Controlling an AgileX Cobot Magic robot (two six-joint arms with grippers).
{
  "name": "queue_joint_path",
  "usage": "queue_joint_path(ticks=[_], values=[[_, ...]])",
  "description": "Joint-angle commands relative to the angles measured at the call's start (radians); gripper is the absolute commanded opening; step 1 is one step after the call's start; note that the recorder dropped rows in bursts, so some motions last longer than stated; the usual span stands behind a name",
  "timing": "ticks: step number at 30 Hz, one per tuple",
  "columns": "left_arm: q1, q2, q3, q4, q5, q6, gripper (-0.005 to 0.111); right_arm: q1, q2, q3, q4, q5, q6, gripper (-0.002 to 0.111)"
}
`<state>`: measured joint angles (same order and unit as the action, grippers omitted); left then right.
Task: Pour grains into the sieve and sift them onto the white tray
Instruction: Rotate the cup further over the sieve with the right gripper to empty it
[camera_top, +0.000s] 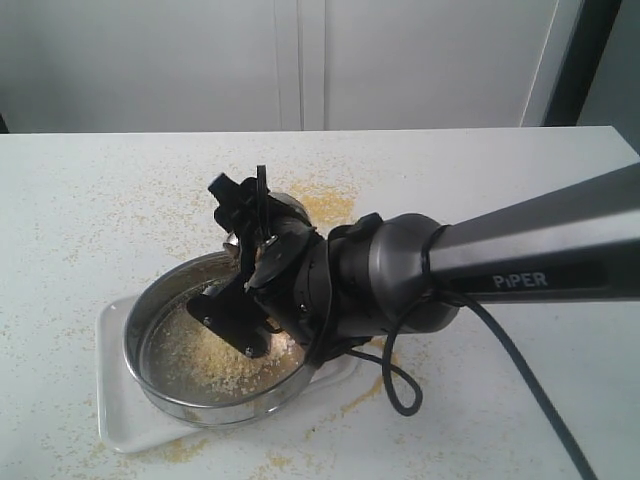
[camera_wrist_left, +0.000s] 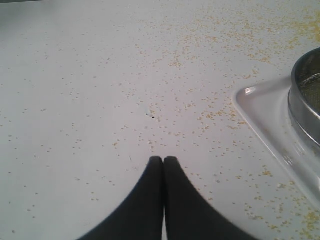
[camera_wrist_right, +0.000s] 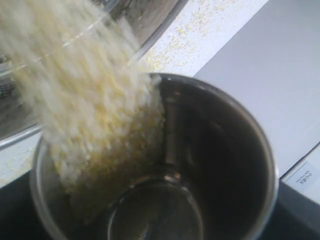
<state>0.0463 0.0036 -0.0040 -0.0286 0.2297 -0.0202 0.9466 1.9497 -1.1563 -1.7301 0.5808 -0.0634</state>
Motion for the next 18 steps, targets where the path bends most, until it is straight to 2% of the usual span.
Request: queue_joint_path(ticks=[1, 11, 18], values=[[0.002, -0.004, 0.004, -0.008, 0.003, -0.002, 0.001, 0.001, 0.006, -0.01, -0.014, 0.021, -0.02, 0.0], [0.002, -0.004, 0.004, -0.008, 0.003, -0.002, 0.001, 0.042, 0.009, -0.01, -0.014, 0.036, -0.048, 0.0], [0.002, -0.004, 0.004, -0.008, 0.003, -0.002, 0.001, 0.043, 0.009, -0.01, -0.014, 0.074, -0.183, 0.0]])
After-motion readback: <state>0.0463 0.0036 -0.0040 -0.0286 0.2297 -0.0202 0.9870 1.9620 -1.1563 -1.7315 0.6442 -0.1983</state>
